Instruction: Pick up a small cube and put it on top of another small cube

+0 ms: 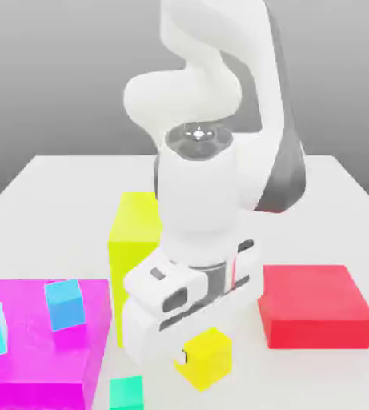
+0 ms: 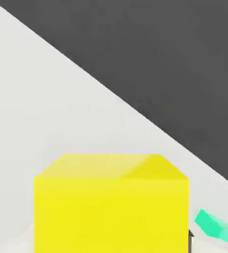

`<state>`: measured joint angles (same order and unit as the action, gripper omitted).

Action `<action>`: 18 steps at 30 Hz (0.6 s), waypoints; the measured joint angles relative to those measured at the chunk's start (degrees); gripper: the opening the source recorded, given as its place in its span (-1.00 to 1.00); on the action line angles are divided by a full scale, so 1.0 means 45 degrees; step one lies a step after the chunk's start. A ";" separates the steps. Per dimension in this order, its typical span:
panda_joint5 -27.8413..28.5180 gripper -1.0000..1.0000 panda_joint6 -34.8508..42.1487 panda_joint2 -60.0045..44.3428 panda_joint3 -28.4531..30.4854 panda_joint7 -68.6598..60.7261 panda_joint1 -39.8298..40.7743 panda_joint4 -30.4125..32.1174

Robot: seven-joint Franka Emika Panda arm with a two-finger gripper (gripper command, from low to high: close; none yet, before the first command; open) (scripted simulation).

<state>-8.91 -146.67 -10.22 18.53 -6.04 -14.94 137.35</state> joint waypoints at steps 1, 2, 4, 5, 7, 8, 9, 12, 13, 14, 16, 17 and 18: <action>0.0033 -1.00 0.0306 0.0112 0.0198 -0.0646 0.0307 -0.0186; 0.0084 -1.00 0.0609 0.0224 0.0401 -0.1277 0.0616 -0.0371; 0.0246 -1.00 0.1203 0.0447 0.0815 -0.2498 0.1258 -0.0736; 0.0347 -1.00 0.1488 0.0558 0.1027 -0.3090 0.1595 -0.0914; 0.0577 -1.00 0.2058 0.0776 0.1502 -0.4266 0.2282 -0.1269; 0.0712 -1.00 0.2335 0.0885 0.1735 -0.4839 0.2663 -0.1443; 0.0862 -1.00 0.2610 0.0997 0.1959 -0.5404 0.3068 -0.1617; 0.1063 -1.00 0.2915 0.1010 0.2331 -0.6760 0.3871 -0.1926; 0.0908 -1.00 0.2665 0.0780 0.2303 -0.7009 0.3918 -0.1883; 0.0695 -1.00 0.2340 0.0490 0.2254 -0.7228 0.3970 -0.1809; 0.0207 1.00 0.1610 -0.0165 0.2053 -0.7626 0.4172 -0.1627; 0.0207 1.00 0.1610 -0.0165 0.2053 -0.7626 0.4172 -0.1627; 0.0207 1.00 0.1610 -0.0165 0.2053 -0.7626 0.4172 -0.1627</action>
<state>-7.98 -139.43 -10.97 27.76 -40.36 3.83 130.03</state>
